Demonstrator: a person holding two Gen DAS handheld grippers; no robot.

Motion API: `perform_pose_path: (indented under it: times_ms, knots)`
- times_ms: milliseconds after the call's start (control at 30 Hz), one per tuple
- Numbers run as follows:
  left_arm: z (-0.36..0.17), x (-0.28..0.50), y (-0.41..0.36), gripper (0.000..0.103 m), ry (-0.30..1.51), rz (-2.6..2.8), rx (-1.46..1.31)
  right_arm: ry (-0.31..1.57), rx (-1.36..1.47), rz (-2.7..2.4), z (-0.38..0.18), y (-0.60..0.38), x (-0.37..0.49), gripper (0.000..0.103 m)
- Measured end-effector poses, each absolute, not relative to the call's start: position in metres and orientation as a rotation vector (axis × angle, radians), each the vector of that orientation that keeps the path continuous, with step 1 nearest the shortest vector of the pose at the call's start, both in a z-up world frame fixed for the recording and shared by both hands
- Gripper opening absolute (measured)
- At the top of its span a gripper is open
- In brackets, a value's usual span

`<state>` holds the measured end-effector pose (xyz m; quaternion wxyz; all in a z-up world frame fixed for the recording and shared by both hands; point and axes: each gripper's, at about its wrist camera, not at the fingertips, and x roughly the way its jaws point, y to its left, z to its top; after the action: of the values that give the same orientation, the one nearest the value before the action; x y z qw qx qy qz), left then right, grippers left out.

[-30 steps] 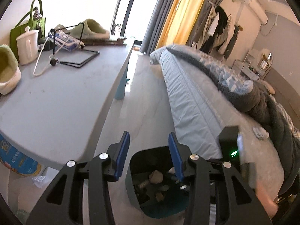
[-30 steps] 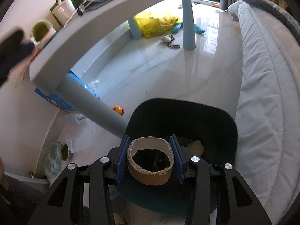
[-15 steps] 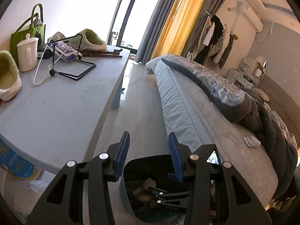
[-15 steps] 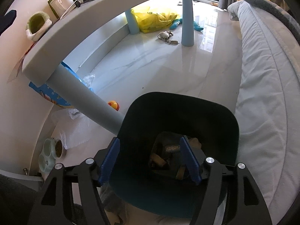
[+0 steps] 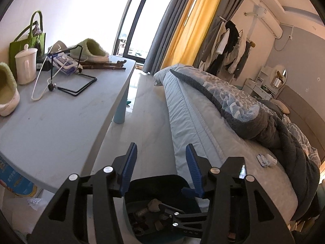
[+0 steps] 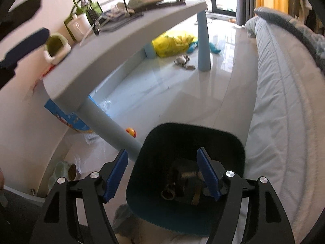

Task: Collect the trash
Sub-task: 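Move both grippers back toward the cartoon pack and white towel on the bed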

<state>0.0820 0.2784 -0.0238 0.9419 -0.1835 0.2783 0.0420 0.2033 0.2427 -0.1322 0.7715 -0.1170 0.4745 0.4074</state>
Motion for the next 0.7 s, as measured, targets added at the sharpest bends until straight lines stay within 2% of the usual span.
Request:
perform_pose_path:
  times_ms: [400,600,700]
  knots:
    - [-0.015,0.104,0.241,0.060,0.569,0.059,-0.356,0.902,-0.222,0.822,-0.091,0.184,0.224,0.074]
    - [-0.017,0.126,0.215,0.068,0.608,0.070,-0.299,0.871,-0.192,0.765,-0.078,0.143,0.243,0.076]
    - [-0.019,0.138,0.200,0.076,0.624,0.067,-0.274,0.858,-0.185,0.745,-0.073,0.127,0.249,0.077]
